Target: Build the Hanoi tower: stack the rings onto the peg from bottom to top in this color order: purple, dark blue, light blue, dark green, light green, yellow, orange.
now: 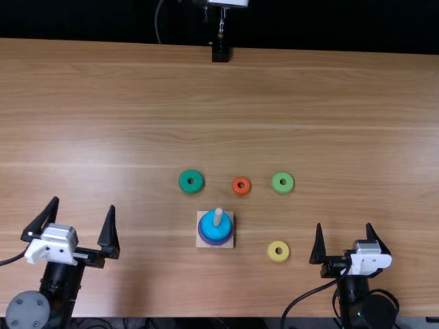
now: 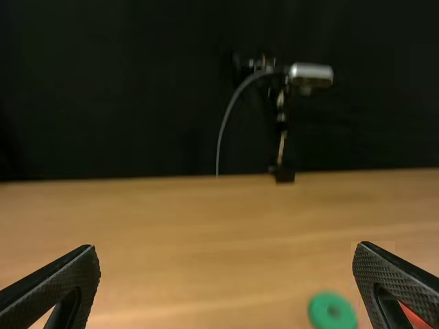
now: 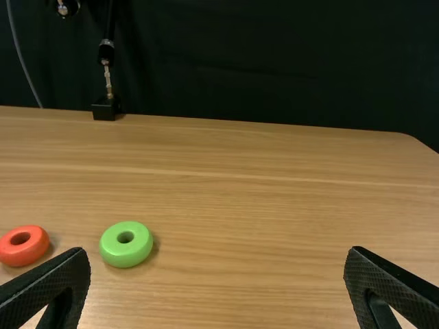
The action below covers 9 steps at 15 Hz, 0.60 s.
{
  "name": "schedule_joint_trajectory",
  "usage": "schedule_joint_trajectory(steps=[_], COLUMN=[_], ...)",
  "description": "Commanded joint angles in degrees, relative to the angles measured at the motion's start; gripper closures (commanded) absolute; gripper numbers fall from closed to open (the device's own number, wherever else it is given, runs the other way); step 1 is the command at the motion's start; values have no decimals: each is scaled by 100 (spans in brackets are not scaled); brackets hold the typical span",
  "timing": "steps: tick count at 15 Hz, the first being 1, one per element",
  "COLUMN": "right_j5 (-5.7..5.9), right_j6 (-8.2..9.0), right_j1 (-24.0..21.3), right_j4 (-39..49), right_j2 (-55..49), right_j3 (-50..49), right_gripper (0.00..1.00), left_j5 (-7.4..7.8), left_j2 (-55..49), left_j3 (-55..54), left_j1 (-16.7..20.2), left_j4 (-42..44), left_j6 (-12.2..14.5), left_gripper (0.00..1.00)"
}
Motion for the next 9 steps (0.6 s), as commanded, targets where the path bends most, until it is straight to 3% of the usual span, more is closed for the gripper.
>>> schedule_joint_trajectory(steps=[1, 3, 5, 9], right_j5=[52, 52, 52, 52], right_j6=[-2, -2, -2, -2], right_j1=[-47, -47, -47, -47], right_j4=[2, 2, 2, 2], right_j2=[-69, -69, -69, -69], right_j3=[-79, -79, -79, -79], right_gripper=[0, 0, 0, 0], left_j5=[56, 87, 361, 383], left_j2=[522, 1348, 2104, 3862], left_j3=[558, 1261, 1683, 2764], left_j1=[-142, -370, -722, -1214], left_j4=[-19, -104, -262, -304], left_j6=[19, 19, 40, 40], left_gripper=[0, 0, 0, 0])
